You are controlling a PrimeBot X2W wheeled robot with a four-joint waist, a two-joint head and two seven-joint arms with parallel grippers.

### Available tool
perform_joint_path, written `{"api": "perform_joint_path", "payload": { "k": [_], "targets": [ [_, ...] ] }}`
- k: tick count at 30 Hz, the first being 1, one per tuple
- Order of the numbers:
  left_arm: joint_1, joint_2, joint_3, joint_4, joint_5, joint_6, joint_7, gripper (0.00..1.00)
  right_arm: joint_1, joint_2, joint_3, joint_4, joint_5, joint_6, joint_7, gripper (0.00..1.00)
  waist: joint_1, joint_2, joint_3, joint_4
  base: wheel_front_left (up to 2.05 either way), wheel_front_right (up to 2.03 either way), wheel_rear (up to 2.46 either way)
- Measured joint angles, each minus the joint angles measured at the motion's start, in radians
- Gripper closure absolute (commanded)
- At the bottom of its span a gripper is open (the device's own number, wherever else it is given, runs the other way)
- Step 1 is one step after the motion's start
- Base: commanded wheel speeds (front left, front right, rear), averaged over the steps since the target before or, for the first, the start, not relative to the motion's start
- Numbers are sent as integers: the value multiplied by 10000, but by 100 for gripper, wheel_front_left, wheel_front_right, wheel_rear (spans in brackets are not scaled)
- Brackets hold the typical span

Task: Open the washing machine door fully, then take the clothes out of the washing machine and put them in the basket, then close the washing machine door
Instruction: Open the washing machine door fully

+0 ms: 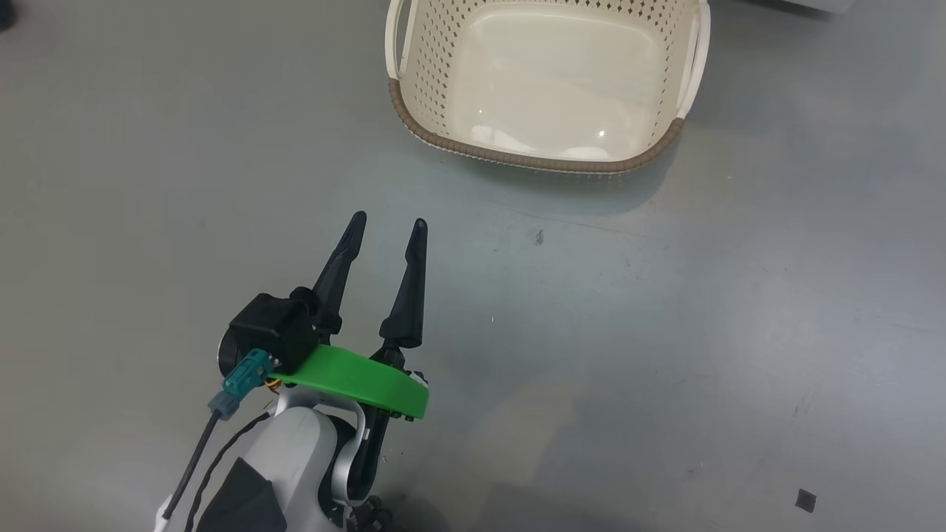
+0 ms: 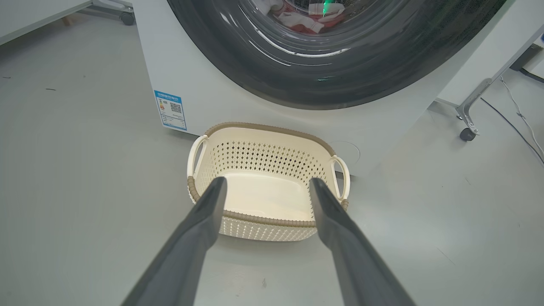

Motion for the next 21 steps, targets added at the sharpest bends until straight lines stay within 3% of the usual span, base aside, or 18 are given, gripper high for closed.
{"api": "perform_joint_path", "payload": {
  "k": [11, 21],
  "targets": [
    [1, 0, 13, 117, 2, 4, 0, 0, 360, -48, -171, 581, 357, 15, 403, 100, 0, 0, -471, -24, 0, 0, 0],
    [4, 0, 36, 257, 8, 35, 0, 0, 970, 71, -280, 876, 621, 276, 621, 100, 0, 0, -910, -91, 0, 0, 0]
  ]
}}
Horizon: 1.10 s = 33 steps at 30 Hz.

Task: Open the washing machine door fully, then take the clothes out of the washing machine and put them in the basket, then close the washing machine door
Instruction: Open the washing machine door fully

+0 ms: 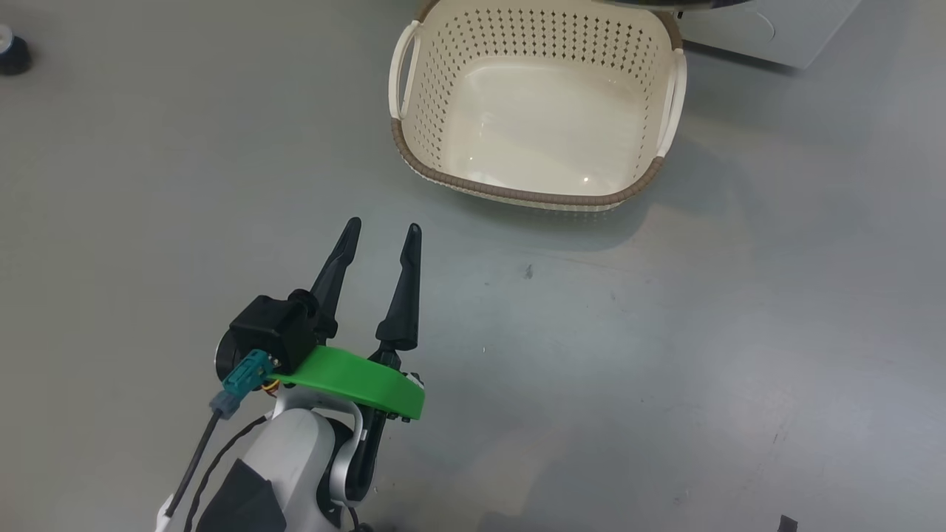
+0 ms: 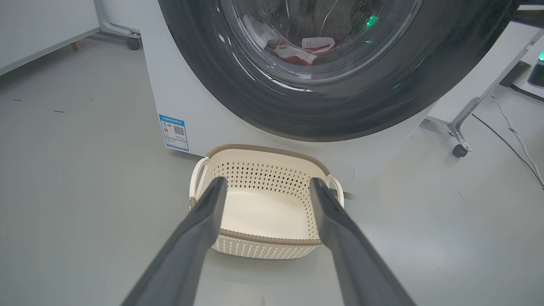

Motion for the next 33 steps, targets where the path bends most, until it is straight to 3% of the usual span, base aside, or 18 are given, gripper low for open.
{"api": "perform_joint_path", "payload": {
  "k": [10, 26, 33],
  "targets": [
    [29, 2, 54, 146, 27, 40, 0, 0, 669, 159, -12, 355, 167, 194, 387, 100, 0, 0, -524, -79, 0, 0, 0],
    [177, 6, 63, 146, 102, 40, 0, 0, 1092, 405, 77, 506, 339, 215, 692, 100, 0, 0, -1061, -248, 0, 0, 0],
    [231, 6, 217, 153, 130, 40, 0, 0, 1540, -188, 587, 48, -780, 1290, -316, 100, 0, 0, -1283, -288, 0, 0, 0]
  ]
}}
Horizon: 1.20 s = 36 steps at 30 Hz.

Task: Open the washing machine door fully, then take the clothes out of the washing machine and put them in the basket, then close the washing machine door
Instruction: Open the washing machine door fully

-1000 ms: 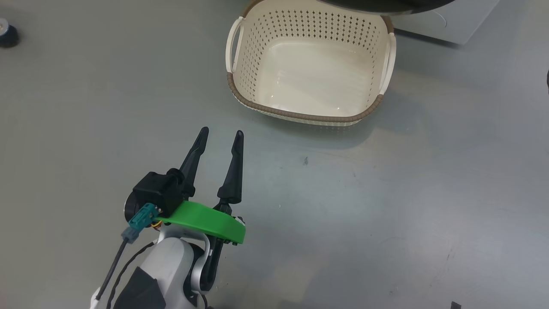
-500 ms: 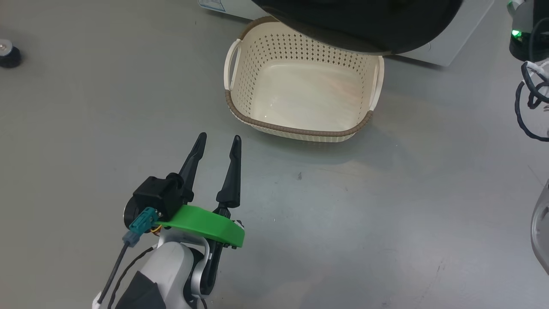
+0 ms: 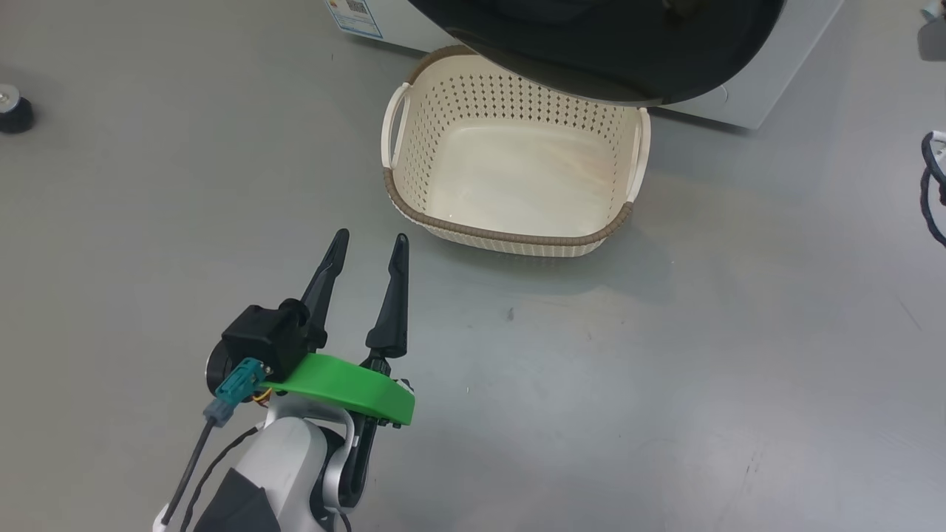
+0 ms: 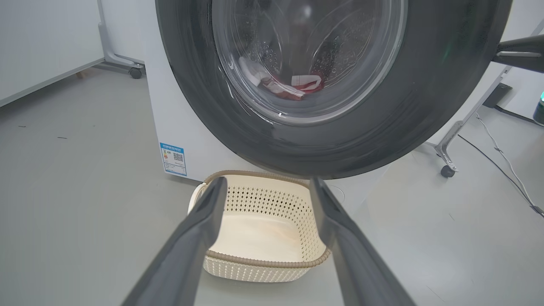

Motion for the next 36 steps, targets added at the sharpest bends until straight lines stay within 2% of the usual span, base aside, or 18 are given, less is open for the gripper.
{"api": "perform_joint_path", "payload": {
  "k": [3, 7, 15, 18, 23, 29, 30, 31, 32, 33, 36],
  "targets": [
    [32, 4, 113, 4, -2, 0, 0, 0, 267, -401, 468, -324, -750, 487, -548, 100, 0, 0, -159, -22, 0, 0, 0],
    [34, 4, 360, 10, 50, 0, 0, 0, 808, -658, 999, -754, -1538, 644, -1371, 100, 0, 0, -428, -83, 0, 0, 0],
    [201, 8, 876, 75, 265, 0, 0, 0, 2195, -800, 1914, -1967, -2614, 635, -3496, 100, 0, 0, -1045, -373, 0, 0, 0],
    [318, 12, 1005, 69, 433, 0, 0, 0, 2765, -754, 2581, -2732, -2876, 635, -4194, 100, 0, 0, -1217, -581, 0, 0, 0],
    [416, 15, 1214, 35, 667, 0, 0, 0, 3932, -497, 2754, -3085, -2809, 633, -5212, 100, 0, 0, -1434, -986, 0, 0, 0],
    [574, 17, 1423, 8, 796, 0, 0, 0, 4962, -727, 3662, -3946, -3561, 633, -6529, 100, 0, 0, -1605, -1501, 0, 0, 0],
    [598, 17, 1453, 8, 830, 0, 0, 0, 5118, -784, 3714, -4021, -3707, 633, -6763, 58, -1, 0, -1627, -1581, 0, 0, 0],
    [625, 17, 1488, 6, 844, 0, 0, 0, 5295, -846, 3753, -4075, -3820, 633, -6980, 58, -1, 0, -1649, -1661, 0, 0, 0],
    [644, 17, 1521, 4, 849, 0, 0, 0, 5478, -905, 3799, -4128, -3908, 633, -7164, 3, -1, 0, -1668, -1736, 0, 0, 0],
    [647, 17, 1551, 4, 849, 0, 0, 0, 5659, -930, 3814, -4169, -3981, 633, -7352, 0, 0, 0, -1686, -1806, 0, 0, 0],
    [647, 21, 1584, -12, 853, 0, 0, 0, 6150, -918, 3783, -4301, -4194, 635, -7944, 0, 0, 0, -1729, -1994, 0, 0, 0]
  ]
}}
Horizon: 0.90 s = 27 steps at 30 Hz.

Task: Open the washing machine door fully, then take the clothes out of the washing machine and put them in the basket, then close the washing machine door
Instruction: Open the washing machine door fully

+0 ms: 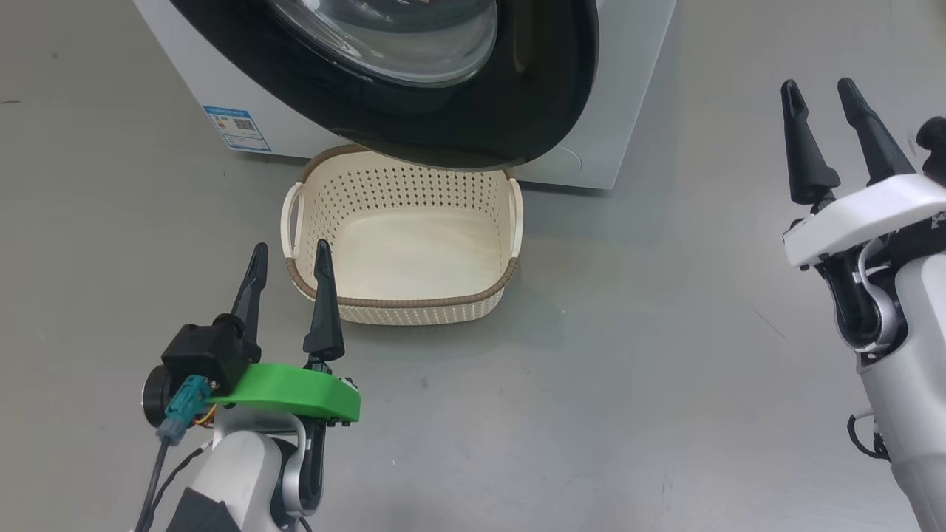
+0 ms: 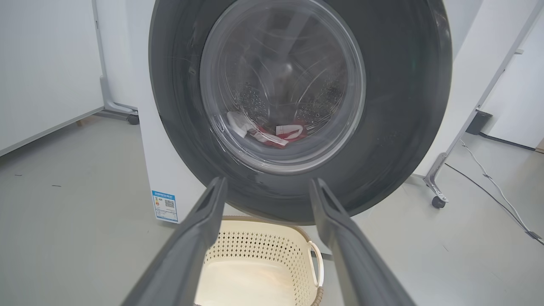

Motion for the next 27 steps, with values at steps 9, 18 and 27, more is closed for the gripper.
{"api": "perform_joint_path", "payload": {
  "k": [9, 18, 27],
  "targets": [
    [0, 4, -25, 0, 203, -6, 0, 0, 1221, 79, -52, -17, -332, -2, -1108, 0, 0, 0, -41, -201, 0, 0, 0],
    [8, 12, 40, 4, 272, -8, 0, 0, 1717, 345, -42, -38, -332, -4, -1469, 0, 0, 0, -13, -291, 0, 0, 0],
    [18, 12, 42, 13, 272, -31, 0, 0, 1846, 355, -109, -132, -336, -4, -1609, 0, 0, 0, -42, -270, 0, 0, 0]
  ]
}}
